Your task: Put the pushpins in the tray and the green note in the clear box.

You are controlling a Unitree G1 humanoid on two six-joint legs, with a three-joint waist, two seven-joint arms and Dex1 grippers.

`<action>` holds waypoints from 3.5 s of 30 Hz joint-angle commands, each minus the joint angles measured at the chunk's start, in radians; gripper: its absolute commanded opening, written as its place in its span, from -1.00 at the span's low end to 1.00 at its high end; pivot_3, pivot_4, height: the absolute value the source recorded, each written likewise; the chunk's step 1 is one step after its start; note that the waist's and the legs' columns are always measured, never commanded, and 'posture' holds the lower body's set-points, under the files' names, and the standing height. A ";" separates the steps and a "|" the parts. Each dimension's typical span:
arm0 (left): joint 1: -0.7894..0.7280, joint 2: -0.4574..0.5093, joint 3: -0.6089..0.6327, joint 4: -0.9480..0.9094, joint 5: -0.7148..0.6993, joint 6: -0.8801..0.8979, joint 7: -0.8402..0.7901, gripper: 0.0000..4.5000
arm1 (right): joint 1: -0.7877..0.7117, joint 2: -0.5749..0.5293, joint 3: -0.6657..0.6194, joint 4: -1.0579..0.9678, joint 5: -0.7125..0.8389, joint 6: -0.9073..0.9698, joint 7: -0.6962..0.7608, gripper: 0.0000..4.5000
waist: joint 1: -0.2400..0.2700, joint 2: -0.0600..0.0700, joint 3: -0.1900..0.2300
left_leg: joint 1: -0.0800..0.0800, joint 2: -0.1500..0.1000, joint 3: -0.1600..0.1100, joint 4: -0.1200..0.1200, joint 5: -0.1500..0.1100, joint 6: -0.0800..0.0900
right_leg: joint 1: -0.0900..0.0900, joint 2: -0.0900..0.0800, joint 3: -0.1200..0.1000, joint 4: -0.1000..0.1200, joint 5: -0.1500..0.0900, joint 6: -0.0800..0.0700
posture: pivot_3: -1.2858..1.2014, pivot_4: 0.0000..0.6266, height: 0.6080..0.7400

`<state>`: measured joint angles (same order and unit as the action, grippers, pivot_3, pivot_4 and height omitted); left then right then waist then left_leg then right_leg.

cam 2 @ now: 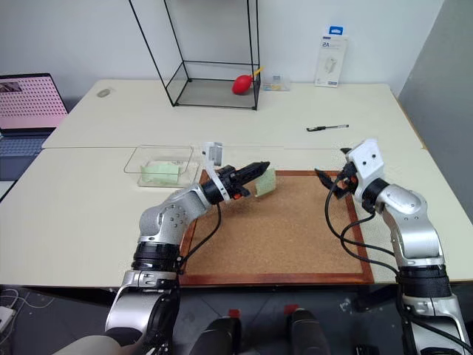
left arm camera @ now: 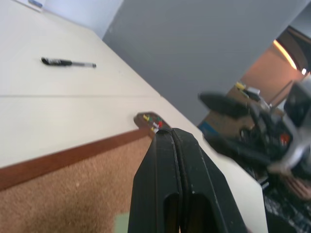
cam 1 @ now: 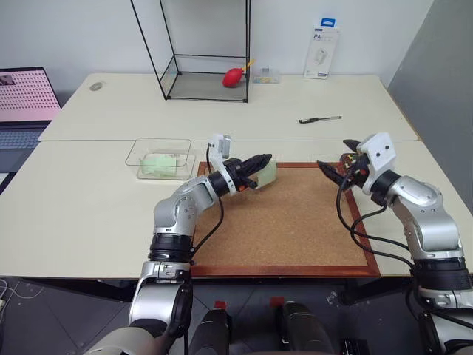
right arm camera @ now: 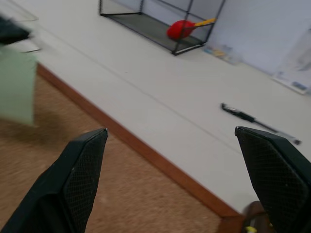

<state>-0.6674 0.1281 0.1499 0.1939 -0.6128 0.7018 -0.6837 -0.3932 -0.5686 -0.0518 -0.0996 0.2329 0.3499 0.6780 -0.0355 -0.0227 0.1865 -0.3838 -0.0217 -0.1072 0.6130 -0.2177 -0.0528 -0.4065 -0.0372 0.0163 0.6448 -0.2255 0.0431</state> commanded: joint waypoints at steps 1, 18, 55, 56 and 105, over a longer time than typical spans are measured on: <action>-0.009 0.044 0.072 -0.137 -0.069 0.048 0.062 -1.00 | 0.011 -0.013 0.035 -0.121 0.053 0.044 0.065 0.98 | -0.002 0.000 0.000 | 0.000 0.000 0.000 0.000 0.000 0.000 | 0.000 0.000 0.000 0.000 0.000 0.000 | 0.03 -0.52 1.00; 0.234 0.355 -0.020 -0.441 -0.094 0.140 -0.046 -0.92 | 0.006 -0.057 0.097 -0.176 0.062 0.088 0.156 0.99 | 0.001 0.000 0.000 | 0.000 0.000 0.001 -0.001 0.000 0.000 | 0.000 0.000 0.001 0.000 0.000 0.000 | 0.03 -0.52 1.00; 0.392 0.667 -0.259 -0.377 0.265 -0.422 -0.482 0.19 | 0.095 0.000 0.375 -0.169 -0.118 0.045 0.101 -0.26 | 0.004 0.000 0.001 | -0.003 0.002 0.000 -0.001 0.000 0.000 | -0.004 0.000 -0.002 0.000 -0.005 -0.008 | 0.03 -0.52 1.00; 0.393 0.660 -0.261 -0.372 0.267 -0.424 -0.479 0.19 | 0.092 -0.001 0.374 -0.162 -0.130 0.020 0.101 -0.34 | 0.004 0.000 0.001 | -0.003 0.002 0.000 -0.001 0.000 0.000 | -0.004 0.000 -0.001 0.000 -0.004 -0.007 | 0.03 -0.52 1.00; 0.136 0.349 -0.380 -0.137 0.291 -0.273 -0.434 0.00 | -0.038 0.053 0.347 -0.097 -0.228 -0.413 0.160 -1.00 | 0.004 0.000 0.001 | -0.001 0.001 -0.001 -0.001 0.000 0.000 | -0.003 0.001 -0.001 0.001 -0.001 -0.002 | 0.03 -0.52 1.00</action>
<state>-0.5257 0.4710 -0.2305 0.0805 -0.3268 0.4471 -1.1059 -0.4192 -0.5247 0.3145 -0.1547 -0.0153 -0.0572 0.8369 -0.0315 -0.0226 0.1874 -0.3853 -0.0209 -0.1077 0.6124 -0.2179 -0.0528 -0.4092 -0.0367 0.0154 0.6459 -0.2264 0.0413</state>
